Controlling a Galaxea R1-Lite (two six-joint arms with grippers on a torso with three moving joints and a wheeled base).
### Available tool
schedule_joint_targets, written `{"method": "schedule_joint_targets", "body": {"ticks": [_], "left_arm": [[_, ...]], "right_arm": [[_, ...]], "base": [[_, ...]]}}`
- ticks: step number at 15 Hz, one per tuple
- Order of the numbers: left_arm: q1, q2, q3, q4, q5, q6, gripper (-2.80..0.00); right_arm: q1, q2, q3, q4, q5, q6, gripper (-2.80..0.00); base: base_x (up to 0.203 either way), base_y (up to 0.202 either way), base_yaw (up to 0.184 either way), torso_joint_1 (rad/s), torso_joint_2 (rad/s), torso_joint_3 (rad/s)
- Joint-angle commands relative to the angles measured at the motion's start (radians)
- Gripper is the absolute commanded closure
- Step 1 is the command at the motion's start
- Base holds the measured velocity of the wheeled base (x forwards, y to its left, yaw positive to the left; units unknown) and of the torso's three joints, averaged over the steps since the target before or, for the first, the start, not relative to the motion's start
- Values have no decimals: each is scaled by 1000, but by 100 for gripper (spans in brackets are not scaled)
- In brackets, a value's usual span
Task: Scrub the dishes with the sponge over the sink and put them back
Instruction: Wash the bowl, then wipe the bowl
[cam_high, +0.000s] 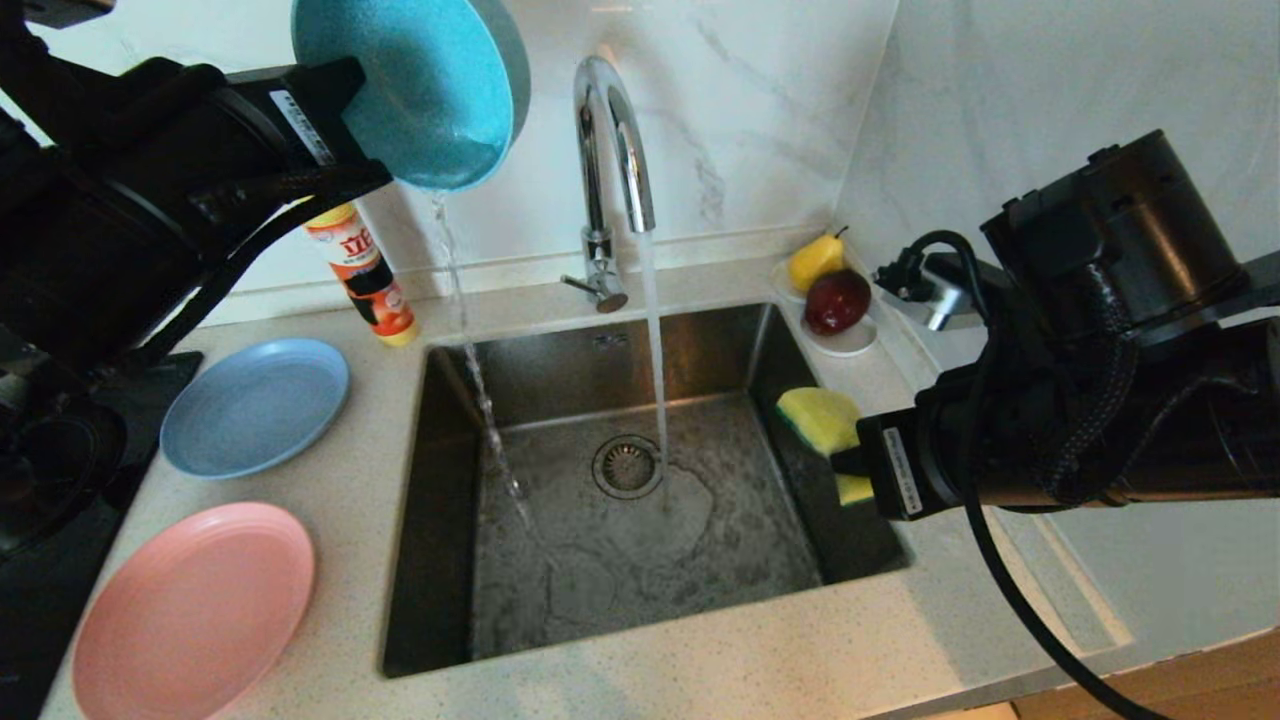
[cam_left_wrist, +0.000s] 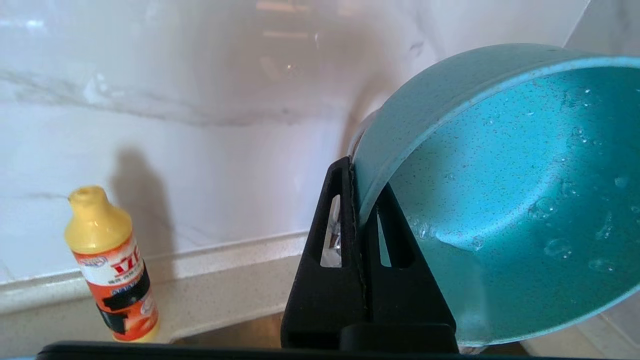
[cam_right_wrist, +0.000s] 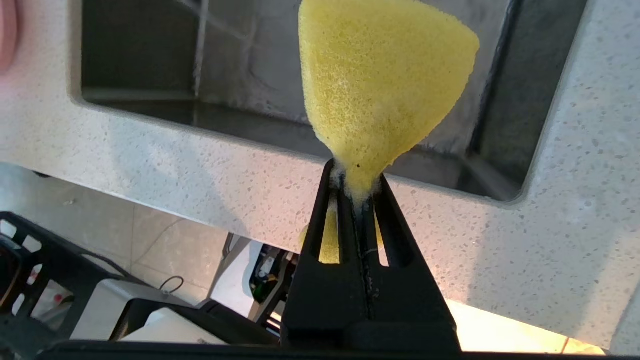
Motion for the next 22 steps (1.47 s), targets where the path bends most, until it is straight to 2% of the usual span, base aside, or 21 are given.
{"method": "schedule_joint_targets", "body": {"ticks": [1,3,5,8,11,13,15,19,22], "left_arm": [[0,-16,15,-5,0,-4,0],[0,-7,16,69,5,-9,0],[1,-9,6,274,5,-23,0],[-1,-56,-18,549,-4,-117,0],[-2,-119,28,642,-50,-128,0],[-28,-140,86,681,-51,-111,0],[-75,-142,135,688,-32,-84,0],[-200,-87,166,669,82,-56,0],[-271,-13,167,546,157,-53,0]], "right_arm": [[0,-6,2,5,2,3,0],[2,-19,0,4,2,1,0],[2,-40,-1,2,1,1,0],[48,-105,-7,3,5,-3,0],[79,-145,-20,5,71,-3,0],[89,-161,-32,9,155,7,0],[107,-157,-59,14,188,40,0],[170,-124,-68,26,233,81,0],[185,-76,-86,30,253,134,0]], "base": [[0,0,0,0,0,0],[0,0,0,0,0,0],[0,0,0,0,0,0],[0,0,0,0,0,0],[0,0,0,0,0,0],[0,0,0,0,0,0],[0,0,0,0,0,0],[0,0,0,0,0,0],[0,0,0,0,0,0]]}}
